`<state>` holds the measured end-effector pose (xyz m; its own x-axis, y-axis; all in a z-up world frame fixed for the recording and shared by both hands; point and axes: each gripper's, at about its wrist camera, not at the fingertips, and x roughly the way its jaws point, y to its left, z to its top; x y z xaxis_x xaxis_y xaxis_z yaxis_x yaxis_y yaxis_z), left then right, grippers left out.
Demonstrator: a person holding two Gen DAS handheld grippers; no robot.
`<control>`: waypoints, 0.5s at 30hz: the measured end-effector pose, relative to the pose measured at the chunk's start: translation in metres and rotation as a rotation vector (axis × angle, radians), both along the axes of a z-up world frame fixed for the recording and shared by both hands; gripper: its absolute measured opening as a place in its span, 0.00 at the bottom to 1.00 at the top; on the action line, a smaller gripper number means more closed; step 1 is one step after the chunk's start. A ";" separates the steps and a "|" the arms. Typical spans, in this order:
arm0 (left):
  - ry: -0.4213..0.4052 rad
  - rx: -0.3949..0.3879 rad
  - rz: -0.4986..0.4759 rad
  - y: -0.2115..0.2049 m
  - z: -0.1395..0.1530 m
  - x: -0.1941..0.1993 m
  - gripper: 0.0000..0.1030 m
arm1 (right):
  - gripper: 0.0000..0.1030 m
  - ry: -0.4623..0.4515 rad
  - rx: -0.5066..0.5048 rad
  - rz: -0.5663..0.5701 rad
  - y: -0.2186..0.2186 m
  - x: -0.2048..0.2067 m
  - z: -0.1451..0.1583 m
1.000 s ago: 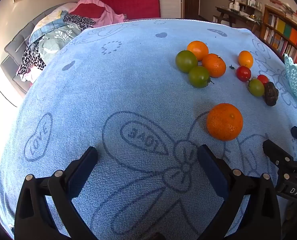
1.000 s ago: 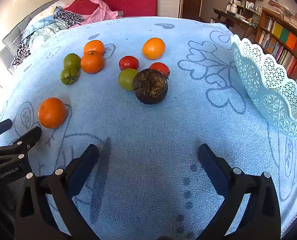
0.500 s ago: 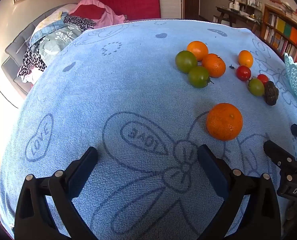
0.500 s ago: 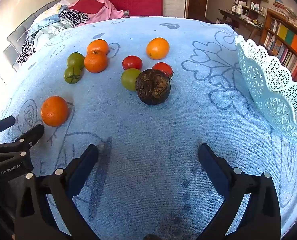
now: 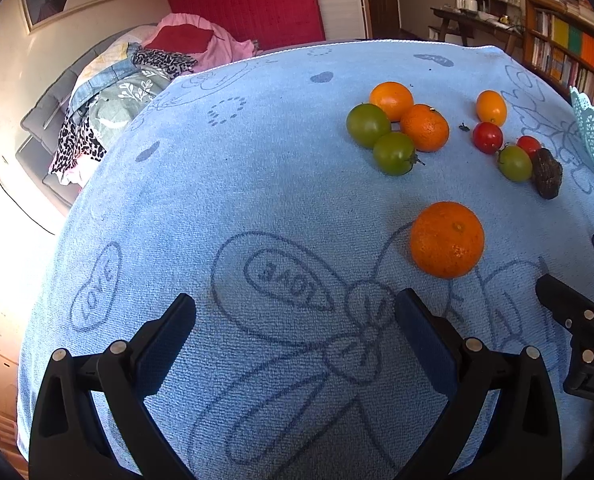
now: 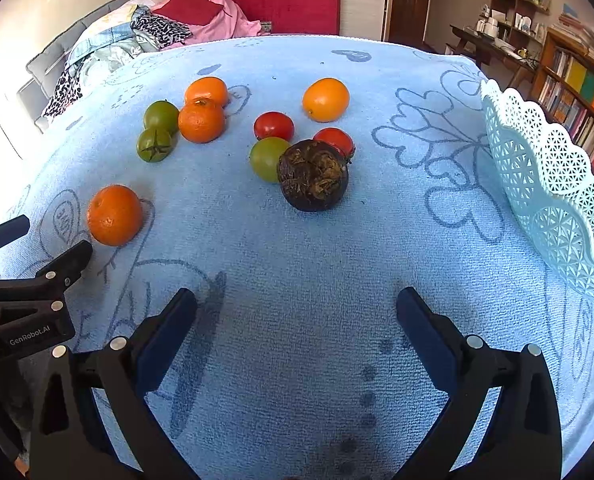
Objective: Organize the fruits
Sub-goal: 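Move both tools toward the fruit cluster on the towel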
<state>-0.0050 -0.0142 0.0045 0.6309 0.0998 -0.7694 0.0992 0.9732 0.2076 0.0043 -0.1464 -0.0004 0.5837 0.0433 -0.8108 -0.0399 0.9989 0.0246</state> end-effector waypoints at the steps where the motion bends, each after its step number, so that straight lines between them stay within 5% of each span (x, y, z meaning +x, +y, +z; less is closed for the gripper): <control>1: -0.004 0.010 0.000 -0.001 0.000 0.000 0.95 | 0.98 0.000 0.000 0.000 0.000 0.000 0.000; 5: -0.012 0.026 -0.002 -0.002 -0.001 0.000 0.95 | 0.98 0.001 -0.001 0.000 0.000 0.001 0.000; 15: 0.027 -0.081 0.000 0.010 -0.002 0.003 0.95 | 0.98 -0.007 0.014 -0.001 -0.001 -0.001 0.000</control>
